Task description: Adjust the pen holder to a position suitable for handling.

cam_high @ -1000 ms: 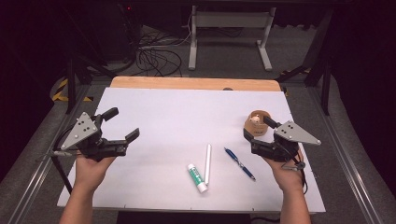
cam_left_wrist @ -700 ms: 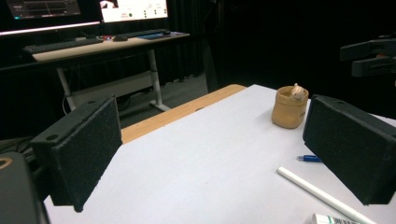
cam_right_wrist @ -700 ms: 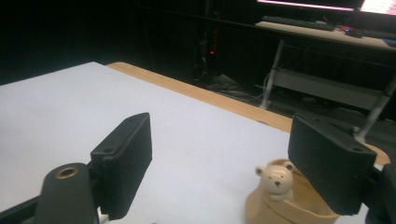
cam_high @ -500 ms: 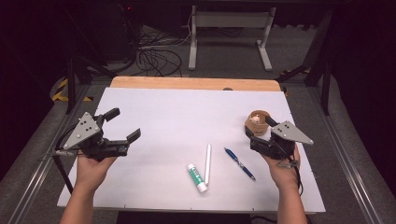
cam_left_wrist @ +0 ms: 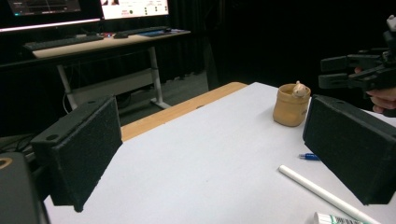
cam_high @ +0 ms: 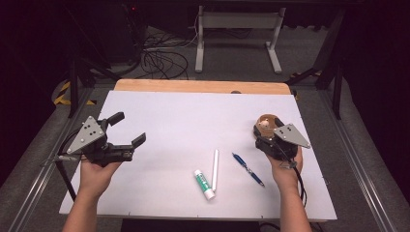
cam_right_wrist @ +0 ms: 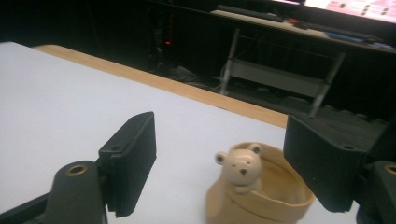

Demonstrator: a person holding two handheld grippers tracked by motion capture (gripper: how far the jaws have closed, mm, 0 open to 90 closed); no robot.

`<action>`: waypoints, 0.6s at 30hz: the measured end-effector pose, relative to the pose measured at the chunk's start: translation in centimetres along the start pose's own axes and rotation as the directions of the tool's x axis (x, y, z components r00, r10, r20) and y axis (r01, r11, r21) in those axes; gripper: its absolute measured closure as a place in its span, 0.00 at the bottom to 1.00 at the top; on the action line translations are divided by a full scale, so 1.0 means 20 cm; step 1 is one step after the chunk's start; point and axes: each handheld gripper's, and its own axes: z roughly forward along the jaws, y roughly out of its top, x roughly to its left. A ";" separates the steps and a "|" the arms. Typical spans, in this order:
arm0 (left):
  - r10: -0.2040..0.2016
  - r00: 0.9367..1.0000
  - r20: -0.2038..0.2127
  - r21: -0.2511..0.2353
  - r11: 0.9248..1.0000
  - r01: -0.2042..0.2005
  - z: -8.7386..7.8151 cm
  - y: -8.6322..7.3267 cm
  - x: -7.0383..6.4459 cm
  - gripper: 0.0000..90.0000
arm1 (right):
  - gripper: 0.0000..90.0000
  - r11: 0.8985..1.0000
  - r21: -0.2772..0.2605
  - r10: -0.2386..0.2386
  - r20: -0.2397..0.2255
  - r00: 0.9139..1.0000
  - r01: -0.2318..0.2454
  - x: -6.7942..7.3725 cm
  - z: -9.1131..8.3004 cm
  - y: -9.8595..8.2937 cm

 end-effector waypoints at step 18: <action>-0.001 1.000 -0.001 0.003 1.000 0.001 0.00 0.00 0.00 0.06 | 0.36 0.999 0.043 -0.001 0.051 0.999 -0.001 -0.04 0.18 -0.09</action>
